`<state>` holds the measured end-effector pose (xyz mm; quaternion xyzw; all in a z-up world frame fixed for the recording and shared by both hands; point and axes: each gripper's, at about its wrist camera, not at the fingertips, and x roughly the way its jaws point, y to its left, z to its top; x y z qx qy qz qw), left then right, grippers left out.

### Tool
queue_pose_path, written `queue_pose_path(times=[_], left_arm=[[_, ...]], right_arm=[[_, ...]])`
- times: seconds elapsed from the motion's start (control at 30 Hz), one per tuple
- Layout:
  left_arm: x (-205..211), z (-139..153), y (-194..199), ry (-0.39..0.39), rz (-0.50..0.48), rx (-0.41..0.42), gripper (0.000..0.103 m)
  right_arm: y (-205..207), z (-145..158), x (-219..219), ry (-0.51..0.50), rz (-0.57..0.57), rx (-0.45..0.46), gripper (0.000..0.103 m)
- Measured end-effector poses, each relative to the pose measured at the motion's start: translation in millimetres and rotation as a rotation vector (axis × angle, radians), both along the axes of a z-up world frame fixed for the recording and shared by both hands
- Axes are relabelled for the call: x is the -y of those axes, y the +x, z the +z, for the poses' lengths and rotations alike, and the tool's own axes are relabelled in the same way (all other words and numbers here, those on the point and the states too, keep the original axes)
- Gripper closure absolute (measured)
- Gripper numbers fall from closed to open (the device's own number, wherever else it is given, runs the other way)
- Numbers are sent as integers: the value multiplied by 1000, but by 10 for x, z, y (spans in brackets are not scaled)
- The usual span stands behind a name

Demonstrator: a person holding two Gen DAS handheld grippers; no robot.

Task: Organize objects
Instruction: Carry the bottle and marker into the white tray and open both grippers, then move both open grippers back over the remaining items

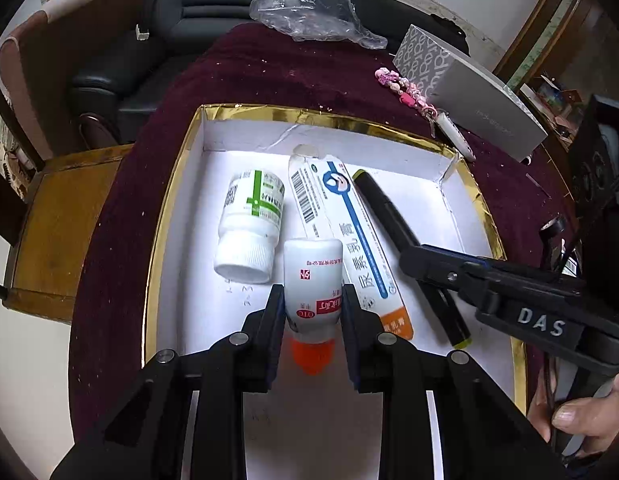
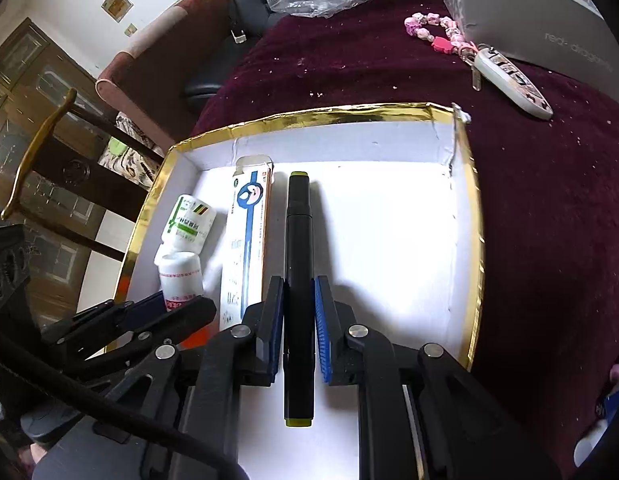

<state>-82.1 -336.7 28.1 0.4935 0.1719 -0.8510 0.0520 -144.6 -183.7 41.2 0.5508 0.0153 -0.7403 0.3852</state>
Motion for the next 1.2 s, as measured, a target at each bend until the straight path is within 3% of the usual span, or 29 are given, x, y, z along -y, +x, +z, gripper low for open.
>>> queue_pose_path(times=[0.47,0.63,0.9,1.03,1.2], left_arm=[[109,-58,-64,29,19,19,79],[93,-35,-25,61,21,10,69],[-19,120,191,74,32,-30,65],[-143,225,306,76,30,-56,64],[-409,325,396,71,-1,-75,62]], right_arm=[[9,-34,133,26,17,-29,90],[27,-11,113,32,21,-35,86],[190,111,-170,-31,10,-44,86],[336,162,-350,-70,21,-41,77],[474,179,-560,-114,24,-22,76]])
